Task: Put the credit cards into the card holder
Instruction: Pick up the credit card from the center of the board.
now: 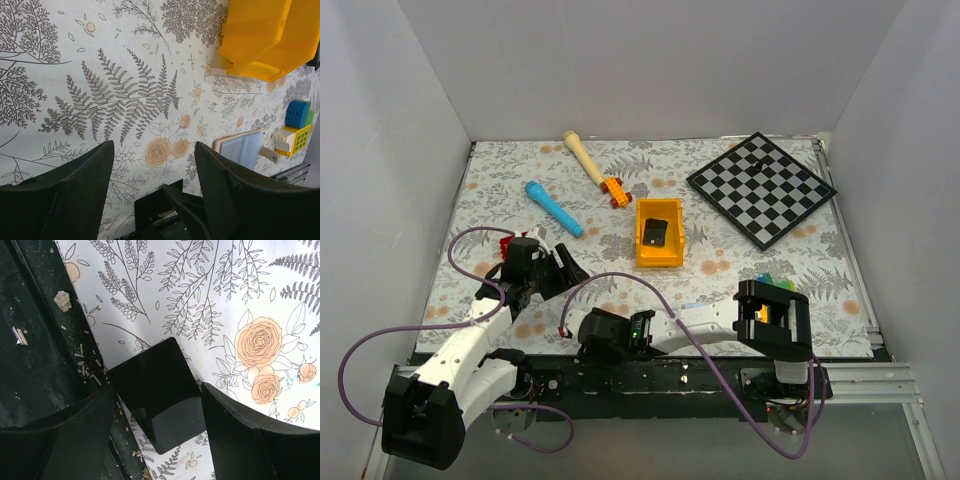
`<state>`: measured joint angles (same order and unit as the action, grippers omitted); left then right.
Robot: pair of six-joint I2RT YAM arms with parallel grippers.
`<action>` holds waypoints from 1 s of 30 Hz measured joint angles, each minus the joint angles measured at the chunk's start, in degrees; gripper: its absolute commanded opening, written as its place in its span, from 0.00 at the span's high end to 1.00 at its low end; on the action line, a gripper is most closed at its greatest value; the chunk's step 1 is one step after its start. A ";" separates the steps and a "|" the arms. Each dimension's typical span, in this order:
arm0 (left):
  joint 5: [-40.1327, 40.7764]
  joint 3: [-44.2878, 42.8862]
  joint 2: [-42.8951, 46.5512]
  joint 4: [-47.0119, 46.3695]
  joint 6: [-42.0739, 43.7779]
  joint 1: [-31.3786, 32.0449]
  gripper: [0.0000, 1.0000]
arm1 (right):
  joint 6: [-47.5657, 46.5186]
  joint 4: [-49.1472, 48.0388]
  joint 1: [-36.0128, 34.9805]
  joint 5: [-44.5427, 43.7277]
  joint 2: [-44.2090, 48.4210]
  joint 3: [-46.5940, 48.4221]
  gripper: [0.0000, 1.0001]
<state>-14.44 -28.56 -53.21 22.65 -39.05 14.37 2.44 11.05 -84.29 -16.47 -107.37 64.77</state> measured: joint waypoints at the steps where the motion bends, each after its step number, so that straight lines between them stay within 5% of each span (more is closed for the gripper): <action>1: 0.00 0.00 0.00 -0.07 0.00 0.00 0.35 | 0.17 -0.35 -0.26 -0.66 -0.07 -0.13 0.26; 20: -1.03 1.05 0.00 -0.83 -0.13 -0.02 0.35 | 3.65 -1.73 -4.42 -8.87 -0.79 -0.90 0.66; 25: -1.07 1.05 0.00 -0.90 -0.17 -0.02 0.35 | 5.60 -2.82 -4.46 -9.05 0.35 -2.25 0.92; 30: -1.18 1.05 0.00 -0.94 -0.35 -0.02 0.35 | 7.26 -1.55 -4.02 -8.46 1.57 -2.75 0.99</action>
<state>-15.62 -27.51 -53.21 21.71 -39.40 14.35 9.69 9.50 -88.31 -24.93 -105.80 62.02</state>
